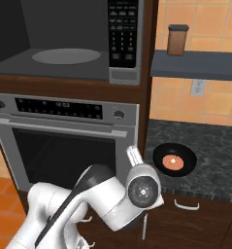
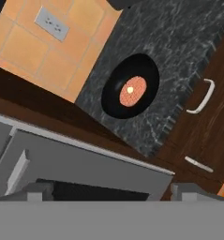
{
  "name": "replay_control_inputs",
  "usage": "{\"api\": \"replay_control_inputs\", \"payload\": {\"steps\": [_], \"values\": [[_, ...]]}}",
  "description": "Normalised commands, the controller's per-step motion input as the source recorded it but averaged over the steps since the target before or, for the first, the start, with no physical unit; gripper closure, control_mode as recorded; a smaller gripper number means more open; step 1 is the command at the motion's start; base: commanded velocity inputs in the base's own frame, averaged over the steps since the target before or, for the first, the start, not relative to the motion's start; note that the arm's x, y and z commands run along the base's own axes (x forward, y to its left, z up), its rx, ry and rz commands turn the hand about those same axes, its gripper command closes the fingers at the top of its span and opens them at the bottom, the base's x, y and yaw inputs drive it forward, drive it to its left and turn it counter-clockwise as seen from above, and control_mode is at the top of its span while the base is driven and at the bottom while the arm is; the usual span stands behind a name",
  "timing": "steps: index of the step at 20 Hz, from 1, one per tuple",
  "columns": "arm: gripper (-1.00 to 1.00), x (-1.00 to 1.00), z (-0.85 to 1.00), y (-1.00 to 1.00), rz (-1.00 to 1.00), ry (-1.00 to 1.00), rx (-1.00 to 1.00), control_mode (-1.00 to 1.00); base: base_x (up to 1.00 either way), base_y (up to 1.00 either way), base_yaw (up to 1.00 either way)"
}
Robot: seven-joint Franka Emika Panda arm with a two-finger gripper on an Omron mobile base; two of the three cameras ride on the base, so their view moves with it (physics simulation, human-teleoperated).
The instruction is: Open the microwave, place the bowl with waffle inside the microwave, then close the microwave door and turn it on.
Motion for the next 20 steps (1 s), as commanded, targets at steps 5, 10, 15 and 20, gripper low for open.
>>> {"api": "replay_control_inputs", "payload": {"steps": [5, 10, 15, 20], "values": [[-1.0, 0.64, -0.57, -1.0, 0.0, 0.08, 0.04, -1.0, 0.0, 0.0, 0.0], [-1.0, 0.52, -0.5, -1.0, 0.0, 0.11, 0.0, -1.0, 0.0, 0.0, 0.0], [-1.0, 0.09, -0.13, -0.44, 0.0, 0.0, 0.0, -1.0, 0.0, 0.0, 0.0], [-1.0, 0.0, 0.0, 0.0, 0.0, 0.0, 0.0, -1.0, 0.0, 0.0, 0.0]]}}
